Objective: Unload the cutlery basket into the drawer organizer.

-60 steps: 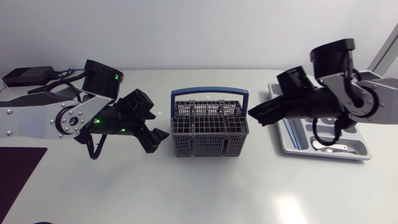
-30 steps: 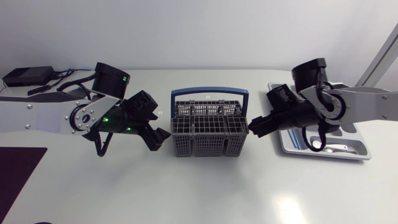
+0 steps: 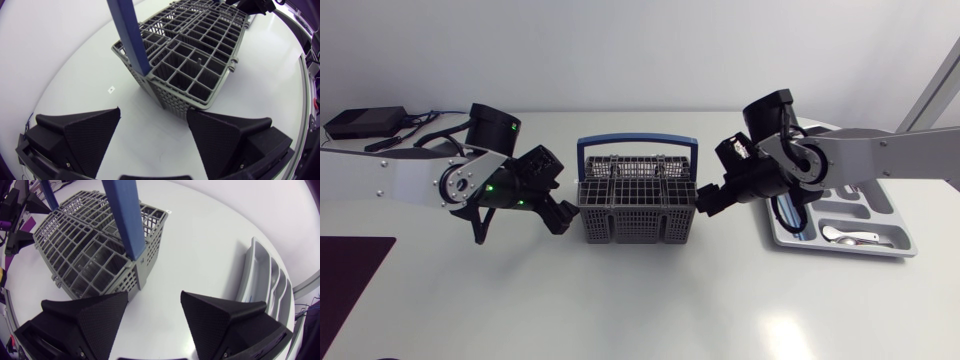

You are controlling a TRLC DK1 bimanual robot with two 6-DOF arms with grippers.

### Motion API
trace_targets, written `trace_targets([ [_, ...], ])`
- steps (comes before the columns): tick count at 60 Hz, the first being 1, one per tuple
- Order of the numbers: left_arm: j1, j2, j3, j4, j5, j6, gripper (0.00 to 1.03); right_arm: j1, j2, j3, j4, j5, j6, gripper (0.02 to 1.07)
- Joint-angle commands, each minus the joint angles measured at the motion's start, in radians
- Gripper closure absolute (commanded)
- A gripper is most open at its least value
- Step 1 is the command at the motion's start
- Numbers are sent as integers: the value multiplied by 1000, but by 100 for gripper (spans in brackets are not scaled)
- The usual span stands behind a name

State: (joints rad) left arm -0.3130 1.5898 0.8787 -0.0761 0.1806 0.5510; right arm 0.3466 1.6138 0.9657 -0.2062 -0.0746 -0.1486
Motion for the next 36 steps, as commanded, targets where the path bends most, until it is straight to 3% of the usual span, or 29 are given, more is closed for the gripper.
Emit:
trace_targets([
  [1,-3,25,52,30,31,12,5,45,26,25,4,-25,37,30],
  [12,5,36,63,30,31,13,5,45,21,18,4,13,37,30],
  [16,6,29,51,29,31,13,5,42,0,-2,7,35,34,21],
  [31,38,-73,-17,27,36,1,5,17,-127,-70,10,95,-12,15],
  [36,40,-139,-53,24,36,0,5,8,-183,-99,8,101,-25,8],
])
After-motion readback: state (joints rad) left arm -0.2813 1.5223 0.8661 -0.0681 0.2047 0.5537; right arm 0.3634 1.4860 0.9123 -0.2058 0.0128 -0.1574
